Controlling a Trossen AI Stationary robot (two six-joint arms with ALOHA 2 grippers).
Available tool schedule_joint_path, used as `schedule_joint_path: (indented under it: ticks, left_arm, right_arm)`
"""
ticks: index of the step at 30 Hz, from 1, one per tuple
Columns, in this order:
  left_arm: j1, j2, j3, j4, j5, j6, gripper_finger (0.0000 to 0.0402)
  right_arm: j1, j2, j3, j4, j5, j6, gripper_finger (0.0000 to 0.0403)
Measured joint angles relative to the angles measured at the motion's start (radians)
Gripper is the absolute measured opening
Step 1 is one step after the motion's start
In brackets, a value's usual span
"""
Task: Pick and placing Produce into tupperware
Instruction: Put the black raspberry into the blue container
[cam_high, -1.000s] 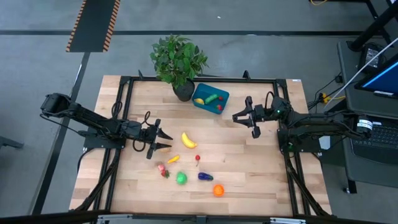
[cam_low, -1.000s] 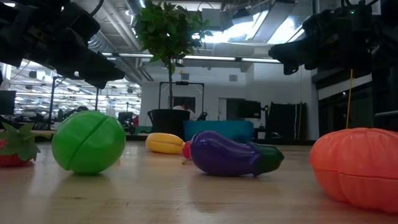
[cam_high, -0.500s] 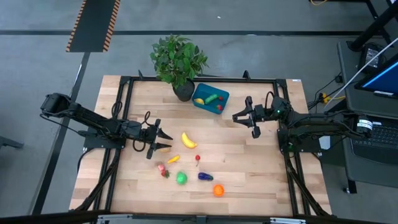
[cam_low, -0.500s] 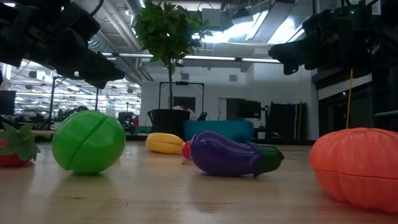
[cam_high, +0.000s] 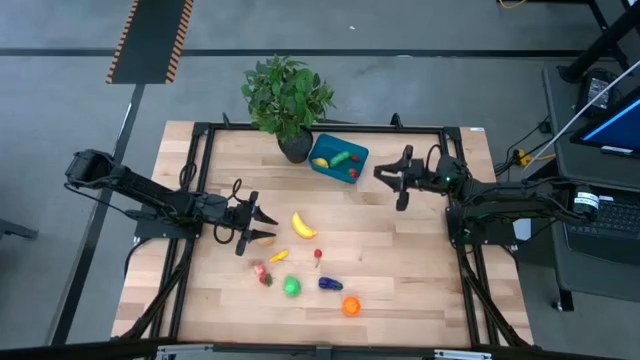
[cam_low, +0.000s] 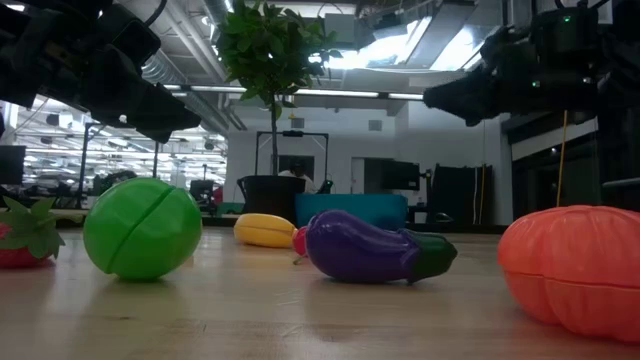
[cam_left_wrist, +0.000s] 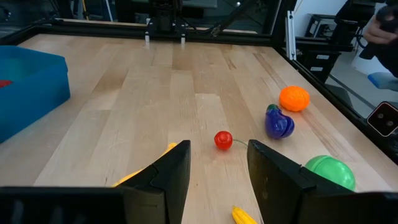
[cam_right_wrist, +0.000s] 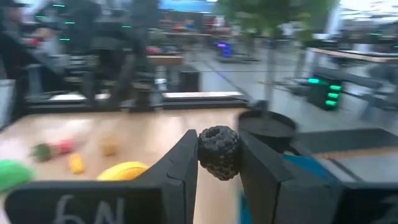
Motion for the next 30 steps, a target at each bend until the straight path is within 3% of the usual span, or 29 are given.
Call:
schedule_joint_path:
  ticks: [13,30]
  left_arm:
    - [0.000,0.000,0.000,0.000,0.000,0.055,0.0151]
    - [0.000,0.000,0.000,-0.007,0.000,0.071,0.0151]
  right_arm:
    - [0.000,0.013,0.022,-0.002,0.276,-0.020,0.0096]
    - [-0.052,0.325,0.224,-0.060,0.261,-0.041,0.0095]
